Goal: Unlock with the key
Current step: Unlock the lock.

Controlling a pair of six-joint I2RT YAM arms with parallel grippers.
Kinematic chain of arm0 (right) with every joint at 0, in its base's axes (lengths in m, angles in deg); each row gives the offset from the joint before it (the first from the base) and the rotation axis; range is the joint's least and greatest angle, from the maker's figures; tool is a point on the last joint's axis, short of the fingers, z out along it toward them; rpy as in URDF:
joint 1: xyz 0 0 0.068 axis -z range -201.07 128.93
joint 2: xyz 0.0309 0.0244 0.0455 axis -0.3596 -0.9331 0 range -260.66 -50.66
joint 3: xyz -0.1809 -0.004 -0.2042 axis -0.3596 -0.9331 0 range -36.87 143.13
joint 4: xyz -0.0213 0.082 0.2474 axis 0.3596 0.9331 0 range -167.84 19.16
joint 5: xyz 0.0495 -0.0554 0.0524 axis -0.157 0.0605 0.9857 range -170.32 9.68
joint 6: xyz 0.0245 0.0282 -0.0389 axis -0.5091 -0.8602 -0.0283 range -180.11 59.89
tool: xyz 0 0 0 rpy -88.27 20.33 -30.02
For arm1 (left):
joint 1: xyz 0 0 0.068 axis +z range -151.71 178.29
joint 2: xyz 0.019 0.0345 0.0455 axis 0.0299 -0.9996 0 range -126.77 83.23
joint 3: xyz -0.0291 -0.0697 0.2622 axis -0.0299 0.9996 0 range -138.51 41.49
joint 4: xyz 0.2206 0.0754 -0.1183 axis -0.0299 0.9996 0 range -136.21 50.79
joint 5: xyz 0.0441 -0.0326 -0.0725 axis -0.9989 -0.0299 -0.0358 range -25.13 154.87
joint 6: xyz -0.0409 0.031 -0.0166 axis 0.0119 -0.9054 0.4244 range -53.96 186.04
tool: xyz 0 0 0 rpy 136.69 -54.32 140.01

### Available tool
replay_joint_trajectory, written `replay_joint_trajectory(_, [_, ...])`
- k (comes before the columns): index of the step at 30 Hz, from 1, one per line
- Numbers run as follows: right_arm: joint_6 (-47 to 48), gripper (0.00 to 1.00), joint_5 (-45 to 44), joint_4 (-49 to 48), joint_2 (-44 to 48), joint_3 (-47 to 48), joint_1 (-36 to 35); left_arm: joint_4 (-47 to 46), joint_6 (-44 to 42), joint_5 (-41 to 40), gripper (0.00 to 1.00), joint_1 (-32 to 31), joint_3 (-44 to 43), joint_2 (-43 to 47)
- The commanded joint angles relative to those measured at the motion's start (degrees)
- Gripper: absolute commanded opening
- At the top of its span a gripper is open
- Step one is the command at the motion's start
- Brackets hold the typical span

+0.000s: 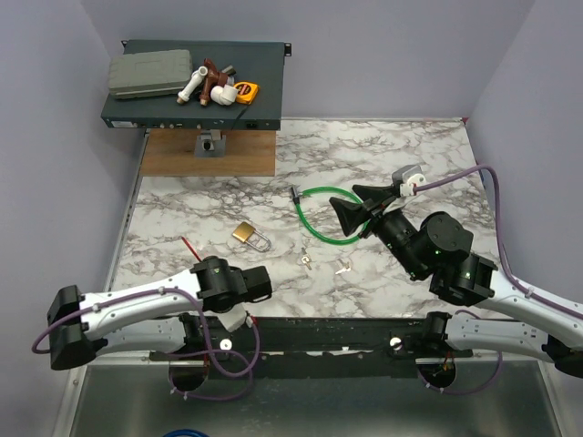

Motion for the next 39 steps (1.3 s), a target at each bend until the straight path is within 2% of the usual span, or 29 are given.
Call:
replay_joint_trajectory(1, [-0.83,0.61,-1.58,-0.85,0.30,0.38,0.01,12.69,11.96,-14.23,0.00,-0.11,-3.84,-8.52])
replay_joint_trajectory(3, [-0.74,0.61,-1.36,-0.79,0.09,0.65,0.06,13.81,15.89,-17.00,0.00,0.45,-3.41,-10.62])
replay_joint_trajectory(6, [-1.16,0.61,-0.76,-0.59,0.09,0.75,0.06,13.72,14.47,-20.21,0.00,1.11,-1.69,-10.47])
replay_joint_trajectory(10, [-1.87,0.62,-0.06,-0.42,0.99,0.42,0.02,13.82,16.97,-21.19,0.00,1.11,-1.95,-12.51])
replay_joint_trajectory(17, [-1.80,0.62,1.12,0.02,0.98,0.08,0.05,13.83,22.81,-12.38,0.00,2.11,-15.88,-19.20])
replay_joint_trajectory(21, [-0.87,0.61,1.14,0.31,1.02,0.87,0.02,13.69,24.15,0.87,0.00,2.00,-32.73,-20.10])
replay_joint_trajectory(25, [0.81,0.61,0.78,-0.84,2.46,0.14,0.02,10.59,30.69,16.67,0.00,2.20,-46.44,-19.08])
replay_joint_trajectory(27, [1.12,0.61,1.32,-0.94,3.38,-0.04,0.01,6.02,32.93,24.08,0.00,3.26,-47.64,-15.77])
replay_joint_trajectory(30, [1.30,0.59,4.54,-0.98,5.21,-0.40,0.02,0.80,36.54,32.54,0.00,4.47,-44.40,-10.36])
replay_joint_trajectory(36, [-1.08,0.56,16.37,-1.01,7.94,-1.82,0.09,1.35,43.32,48.24,0.00,9.24,-47.86,-10.30])
replay_joint_trajectory(39, [-3.94,0.54,20.57,-2.57,8.34,-3.43,0.07,-2.71,45.84,53.81,0.00,13.43,-50.89,-9.55])
